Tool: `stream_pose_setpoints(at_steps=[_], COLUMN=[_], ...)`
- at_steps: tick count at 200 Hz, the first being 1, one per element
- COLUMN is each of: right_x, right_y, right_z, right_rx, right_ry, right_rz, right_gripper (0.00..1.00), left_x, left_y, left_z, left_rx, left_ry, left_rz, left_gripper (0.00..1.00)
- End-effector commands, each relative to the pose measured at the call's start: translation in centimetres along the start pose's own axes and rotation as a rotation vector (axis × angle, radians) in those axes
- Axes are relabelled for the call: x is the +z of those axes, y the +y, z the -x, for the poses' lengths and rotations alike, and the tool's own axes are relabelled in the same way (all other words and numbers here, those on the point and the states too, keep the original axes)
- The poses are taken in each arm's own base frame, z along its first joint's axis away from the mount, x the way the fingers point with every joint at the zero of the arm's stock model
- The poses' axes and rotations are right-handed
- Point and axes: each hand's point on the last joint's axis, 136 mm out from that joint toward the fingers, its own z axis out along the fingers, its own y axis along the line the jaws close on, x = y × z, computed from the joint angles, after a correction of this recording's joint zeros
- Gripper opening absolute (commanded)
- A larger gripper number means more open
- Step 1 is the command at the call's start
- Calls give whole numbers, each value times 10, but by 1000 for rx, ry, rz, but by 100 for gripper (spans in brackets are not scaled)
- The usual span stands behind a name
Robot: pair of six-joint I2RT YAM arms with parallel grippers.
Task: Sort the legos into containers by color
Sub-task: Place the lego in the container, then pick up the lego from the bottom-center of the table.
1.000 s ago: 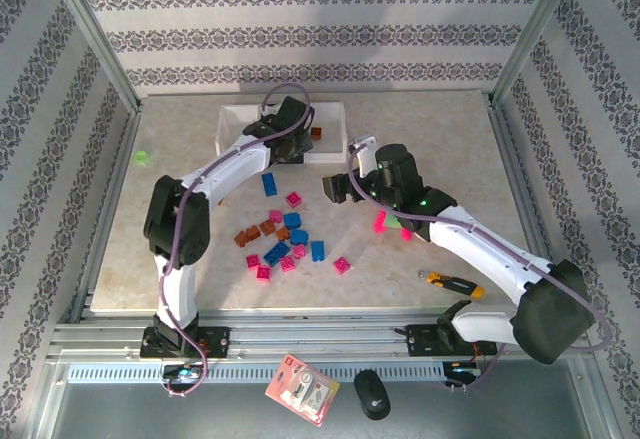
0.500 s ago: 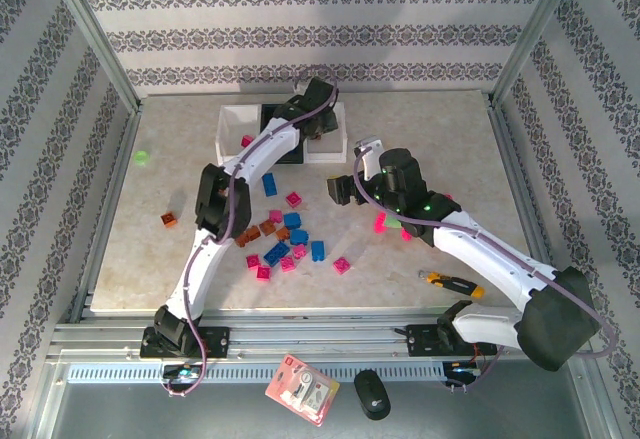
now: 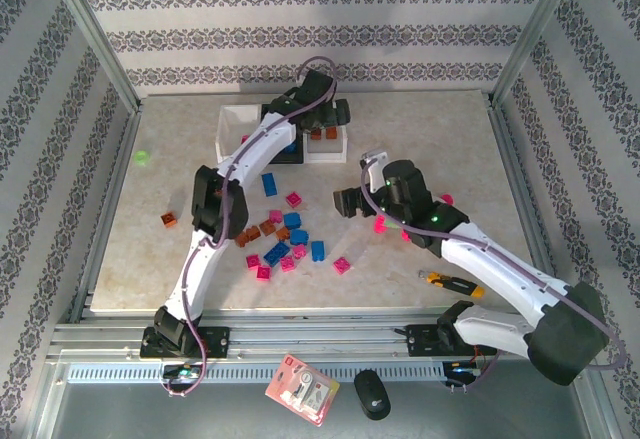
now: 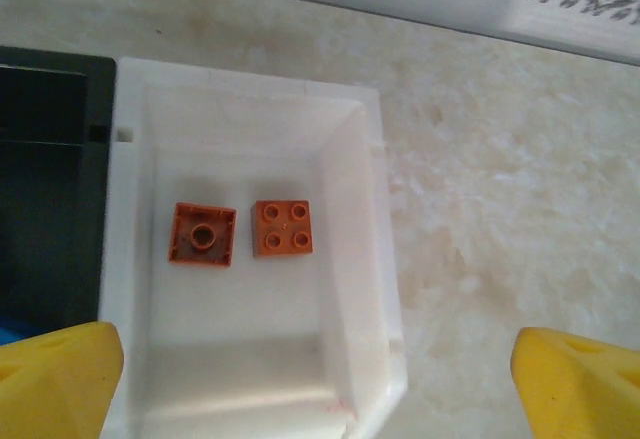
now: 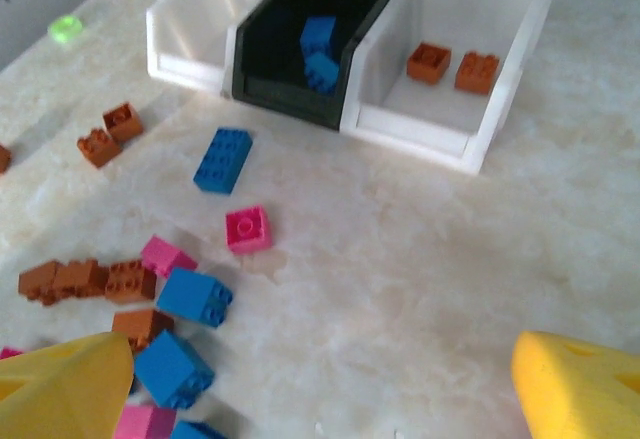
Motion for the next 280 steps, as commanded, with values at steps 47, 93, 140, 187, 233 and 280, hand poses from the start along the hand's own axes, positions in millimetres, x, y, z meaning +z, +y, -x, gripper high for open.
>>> stream_pose_setpoints(at_steps=[47,93,140,187,233,280], right_x=[-2,7,25,38,40,38], right_y=[22,40,43,35,34,37], right_z=[-94,-147,-179,-193,-187,-138], right_rx=[58,-6,-78,-106,-101,-13], right_ry=[247,414,542,601,589,449], right_rz=[7,-2,-25,-104,-126,-87], right_gripper=[97,95,83,58,33,31], left_x=[-106,-139,-156,-160,-163,-175], left_y=[27,89,124,131,130,134], left_z=[-24,-88,-120,-118,-116,-127], left_rx=[91,57,16,18,22,134], left_ry=[-69,-25,-12,-25,-38,-15], left_rz=[-36,71,143,162,150,135], left_gripper=[99,99,99,99,99,99])
